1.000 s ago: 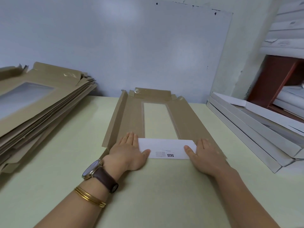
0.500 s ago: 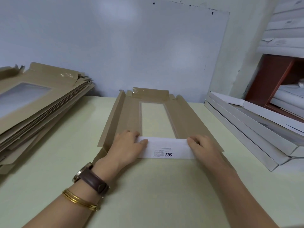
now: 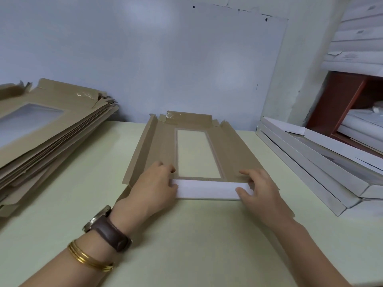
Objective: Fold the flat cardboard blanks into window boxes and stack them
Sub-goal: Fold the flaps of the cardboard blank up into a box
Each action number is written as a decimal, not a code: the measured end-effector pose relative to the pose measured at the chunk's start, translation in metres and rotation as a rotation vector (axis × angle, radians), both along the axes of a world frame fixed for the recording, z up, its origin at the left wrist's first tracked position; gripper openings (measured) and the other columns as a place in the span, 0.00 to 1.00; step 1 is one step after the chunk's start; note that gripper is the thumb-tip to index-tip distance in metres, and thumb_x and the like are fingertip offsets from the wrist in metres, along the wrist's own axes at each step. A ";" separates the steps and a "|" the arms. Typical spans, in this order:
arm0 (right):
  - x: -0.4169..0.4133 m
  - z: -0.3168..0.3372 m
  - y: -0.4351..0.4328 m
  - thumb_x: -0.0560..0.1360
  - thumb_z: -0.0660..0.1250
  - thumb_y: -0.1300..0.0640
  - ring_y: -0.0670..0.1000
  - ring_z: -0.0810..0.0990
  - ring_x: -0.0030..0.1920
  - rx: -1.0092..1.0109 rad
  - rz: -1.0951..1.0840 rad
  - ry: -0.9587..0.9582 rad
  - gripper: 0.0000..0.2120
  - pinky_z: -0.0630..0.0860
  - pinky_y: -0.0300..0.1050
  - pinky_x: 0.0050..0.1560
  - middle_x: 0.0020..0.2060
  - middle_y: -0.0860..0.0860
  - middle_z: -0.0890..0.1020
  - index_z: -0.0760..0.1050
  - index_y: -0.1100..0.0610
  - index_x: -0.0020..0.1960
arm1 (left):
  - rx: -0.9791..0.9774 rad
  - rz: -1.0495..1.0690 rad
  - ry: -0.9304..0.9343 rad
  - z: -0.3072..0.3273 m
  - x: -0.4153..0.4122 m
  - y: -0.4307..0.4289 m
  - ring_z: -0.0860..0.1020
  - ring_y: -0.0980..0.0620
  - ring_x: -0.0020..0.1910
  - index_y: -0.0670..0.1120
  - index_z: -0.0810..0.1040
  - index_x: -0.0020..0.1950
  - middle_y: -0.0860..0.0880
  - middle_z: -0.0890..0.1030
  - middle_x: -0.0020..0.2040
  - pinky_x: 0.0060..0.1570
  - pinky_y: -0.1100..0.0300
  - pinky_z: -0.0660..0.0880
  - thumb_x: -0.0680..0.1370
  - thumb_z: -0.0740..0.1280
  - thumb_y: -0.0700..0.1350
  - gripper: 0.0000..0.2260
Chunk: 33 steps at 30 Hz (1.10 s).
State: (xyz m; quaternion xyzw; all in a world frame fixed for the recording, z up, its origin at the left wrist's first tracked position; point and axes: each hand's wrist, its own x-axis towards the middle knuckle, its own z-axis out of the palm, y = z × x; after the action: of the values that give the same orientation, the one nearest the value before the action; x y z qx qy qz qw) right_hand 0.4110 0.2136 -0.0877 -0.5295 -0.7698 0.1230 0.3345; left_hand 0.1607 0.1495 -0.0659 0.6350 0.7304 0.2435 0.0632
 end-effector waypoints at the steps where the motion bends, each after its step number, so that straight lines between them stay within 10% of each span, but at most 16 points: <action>1: -0.001 -0.001 -0.003 0.74 0.66 0.61 0.44 0.71 0.53 0.020 0.000 -0.040 0.21 0.64 0.36 0.47 0.58 0.45 0.71 0.73 0.54 0.66 | -0.010 -0.012 0.058 -0.001 0.004 -0.002 0.71 0.47 0.61 0.48 0.71 0.67 0.49 0.72 0.63 0.56 0.57 0.68 0.78 0.61 0.45 0.17; 8: -0.020 -0.011 -0.025 0.76 0.60 0.68 0.52 0.63 0.74 0.110 0.205 -0.289 0.22 0.56 0.40 0.71 0.71 0.55 0.69 0.70 0.62 0.69 | -0.020 -0.274 0.289 -0.021 0.024 -0.018 0.52 0.52 0.77 0.49 0.60 0.75 0.51 0.56 0.77 0.74 0.55 0.49 0.76 0.57 0.39 0.26; 11: -0.040 -0.014 -0.035 0.81 0.58 0.59 0.58 0.67 0.73 0.128 0.366 -0.326 0.19 0.49 0.33 0.71 0.68 0.62 0.72 0.70 0.68 0.68 | -0.050 -0.387 0.321 -0.031 0.035 -0.017 0.44 0.54 0.78 0.45 0.48 0.79 0.51 0.48 0.80 0.75 0.59 0.42 0.82 0.52 0.47 0.26; 15: -0.053 -0.021 -0.041 0.82 0.46 0.42 0.45 0.43 0.78 -0.052 0.427 -0.409 0.32 0.35 0.31 0.71 0.79 0.51 0.50 0.50 0.60 0.79 | -0.149 -0.424 0.327 -0.039 0.040 -0.017 0.39 0.54 0.77 0.45 0.40 0.79 0.49 0.41 0.79 0.74 0.61 0.36 0.84 0.45 0.50 0.26; 33: 0.000 -0.014 -0.025 0.65 0.31 0.26 0.40 0.35 0.76 -0.270 0.266 -0.623 0.50 0.36 0.38 0.73 0.78 0.45 0.39 0.39 0.54 0.80 | -0.394 -0.258 0.399 -0.035 0.030 -0.026 0.34 0.53 0.76 0.43 0.35 0.77 0.48 0.35 0.78 0.73 0.57 0.35 0.77 0.41 0.69 0.40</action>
State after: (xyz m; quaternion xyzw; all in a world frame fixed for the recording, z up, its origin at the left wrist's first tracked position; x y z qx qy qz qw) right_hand 0.4106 0.1889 -0.1021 -0.4761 -0.8738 0.0989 -0.0079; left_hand 0.1904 0.1237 -0.1012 0.7332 0.6750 -0.0425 0.0709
